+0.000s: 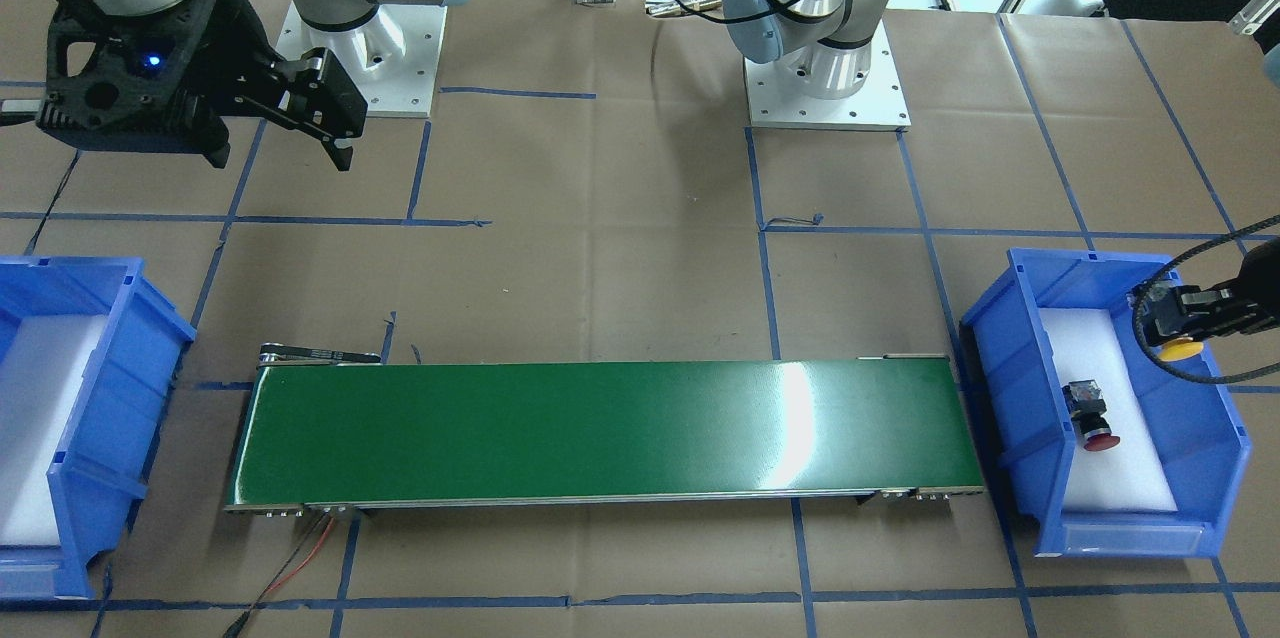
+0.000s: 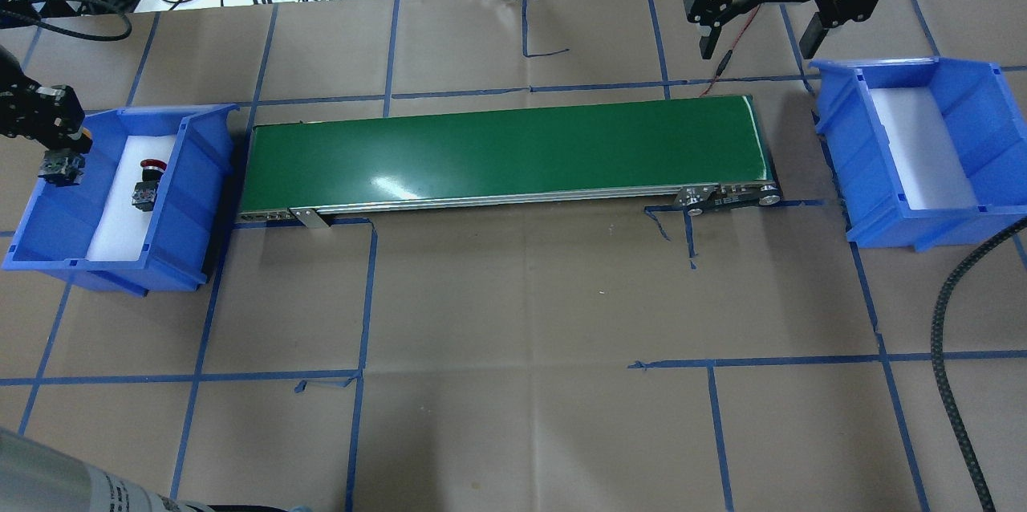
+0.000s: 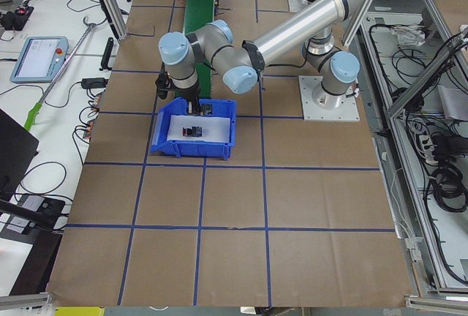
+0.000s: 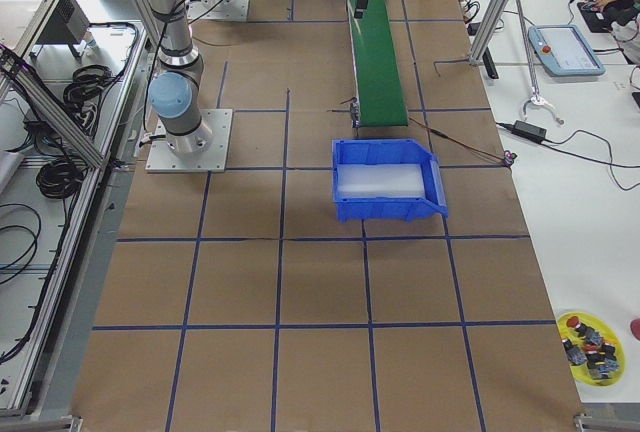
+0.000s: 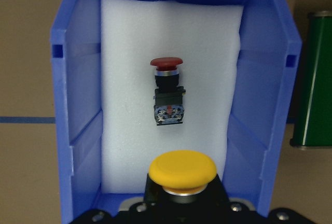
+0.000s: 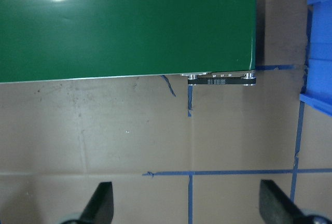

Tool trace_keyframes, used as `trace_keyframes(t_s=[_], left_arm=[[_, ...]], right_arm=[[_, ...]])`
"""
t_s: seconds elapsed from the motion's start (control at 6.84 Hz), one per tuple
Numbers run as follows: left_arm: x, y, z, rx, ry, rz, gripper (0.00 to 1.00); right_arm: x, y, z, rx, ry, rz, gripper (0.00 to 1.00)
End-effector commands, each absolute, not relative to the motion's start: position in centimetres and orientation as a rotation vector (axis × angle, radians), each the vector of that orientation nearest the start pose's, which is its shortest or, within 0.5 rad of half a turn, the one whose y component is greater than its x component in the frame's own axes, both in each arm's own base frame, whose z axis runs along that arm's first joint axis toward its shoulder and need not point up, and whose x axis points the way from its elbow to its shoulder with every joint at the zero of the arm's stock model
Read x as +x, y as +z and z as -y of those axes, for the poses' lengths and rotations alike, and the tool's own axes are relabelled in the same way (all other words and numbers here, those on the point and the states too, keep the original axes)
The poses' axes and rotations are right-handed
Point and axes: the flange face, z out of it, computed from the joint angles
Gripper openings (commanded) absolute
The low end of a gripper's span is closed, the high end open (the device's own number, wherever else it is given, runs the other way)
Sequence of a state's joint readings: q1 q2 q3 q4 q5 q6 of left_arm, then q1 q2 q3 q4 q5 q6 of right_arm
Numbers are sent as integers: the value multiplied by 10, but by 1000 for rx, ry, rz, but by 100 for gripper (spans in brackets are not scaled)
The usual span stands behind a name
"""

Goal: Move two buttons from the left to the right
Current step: 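Carry the yellow button to the conveyor and set it down with the left gripper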

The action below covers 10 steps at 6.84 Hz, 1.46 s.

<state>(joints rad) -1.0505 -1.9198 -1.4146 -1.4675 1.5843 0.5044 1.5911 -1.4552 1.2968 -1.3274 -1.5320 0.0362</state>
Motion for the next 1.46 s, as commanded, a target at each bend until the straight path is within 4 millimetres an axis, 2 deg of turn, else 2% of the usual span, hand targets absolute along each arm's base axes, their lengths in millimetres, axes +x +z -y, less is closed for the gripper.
trace_keyframes(t_s=[0.0, 0.15, 0.29, 0.58, 0.73, 0.88, 1.32], left_arm=[[89, 391, 629, -76, 110, -3148, 0], [41, 394, 634, -55, 95, -3138, 0], [0, 384, 639, -50, 108, -3139, 0], [-62, 354, 642, -43, 121, -3137, 0], [-70, 328, 655, -17, 81, -3134, 0], [-73, 297, 658, -7, 85, -3134, 0], [-73, 272, 647, 1, 93, -3135, 0]], right_arm=[[149, 517, 487, -7, 193, -3089, 100], [147, 502, 475, -6, 175, -3093, 100], [144, 512, 473, -27, 78, -3107, 100], [143, 525, 466, -97, 30, -3107, 100], [142, 524, 462, -92, 42, -3106, 100], [142, 526, 465, -95, 30, -3106, 100], [143, 522, 463, -95, 47, -3107, 100]])
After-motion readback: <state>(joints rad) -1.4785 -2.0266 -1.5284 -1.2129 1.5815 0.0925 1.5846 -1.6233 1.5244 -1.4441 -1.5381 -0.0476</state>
